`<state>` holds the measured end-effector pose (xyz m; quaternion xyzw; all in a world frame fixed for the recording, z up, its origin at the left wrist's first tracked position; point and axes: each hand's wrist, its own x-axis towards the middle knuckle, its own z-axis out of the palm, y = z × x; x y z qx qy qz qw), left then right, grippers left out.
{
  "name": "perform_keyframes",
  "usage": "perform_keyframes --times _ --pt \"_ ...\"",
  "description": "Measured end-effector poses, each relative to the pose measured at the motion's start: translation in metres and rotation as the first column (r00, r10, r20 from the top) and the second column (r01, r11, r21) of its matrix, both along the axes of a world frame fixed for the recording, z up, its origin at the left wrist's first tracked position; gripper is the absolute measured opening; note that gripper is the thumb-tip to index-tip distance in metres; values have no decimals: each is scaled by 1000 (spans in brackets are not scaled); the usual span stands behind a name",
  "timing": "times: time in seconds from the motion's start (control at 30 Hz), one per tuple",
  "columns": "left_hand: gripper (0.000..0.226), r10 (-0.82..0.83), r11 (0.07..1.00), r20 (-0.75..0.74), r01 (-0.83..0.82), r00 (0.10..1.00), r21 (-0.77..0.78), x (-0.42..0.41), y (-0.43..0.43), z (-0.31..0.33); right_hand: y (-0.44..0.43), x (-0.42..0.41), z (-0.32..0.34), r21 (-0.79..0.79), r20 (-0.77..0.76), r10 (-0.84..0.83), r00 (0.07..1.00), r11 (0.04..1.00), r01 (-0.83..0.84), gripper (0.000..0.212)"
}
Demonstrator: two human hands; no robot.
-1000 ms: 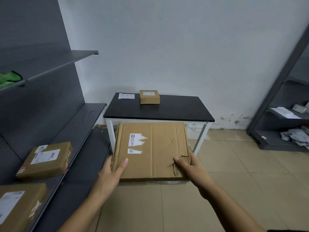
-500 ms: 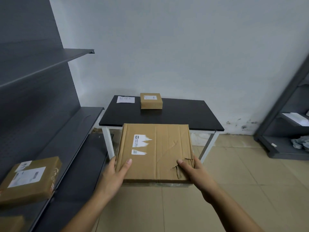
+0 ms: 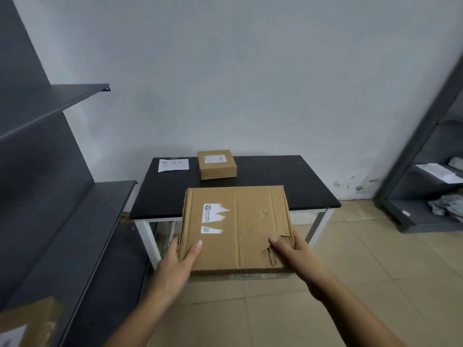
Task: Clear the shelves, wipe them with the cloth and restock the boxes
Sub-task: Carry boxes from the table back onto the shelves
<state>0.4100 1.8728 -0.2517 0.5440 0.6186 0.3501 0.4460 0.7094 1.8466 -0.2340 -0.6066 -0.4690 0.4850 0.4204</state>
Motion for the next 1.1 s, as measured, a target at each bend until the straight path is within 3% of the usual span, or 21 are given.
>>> perform_keyframes --times 0.17,0.37,0.6,0.73,0.9,1.1 --pt "105 -10 1000 -8 10 1000 14 7 62 -4 59 8 -2 -18 25 -12 1000 1000 12 58" --pt "78 25 1000 11 -25 1000 2 24 133 -18 141 27 -17 -46 -4 19 1000 999 -19 75" --pt "68 96 995 -11 -96 995 5 56 221 -22 242 49 -20 -78 -32 77 997 994 -79 67" --pt "72 105 994 -12 -105 994 3 70 269 -22 297 66 -17 -90 -14 101 995 991 -102 69" --pt "94 116 993 -2 -116 993 -28 72 317 -36 348 73 -24 -107 4 110 994 988 -109 68" --pt "77 109 992 -2 -109 994 -56 74 380 -50 411 72 -35 -154 34 110 993 983 -104 59"
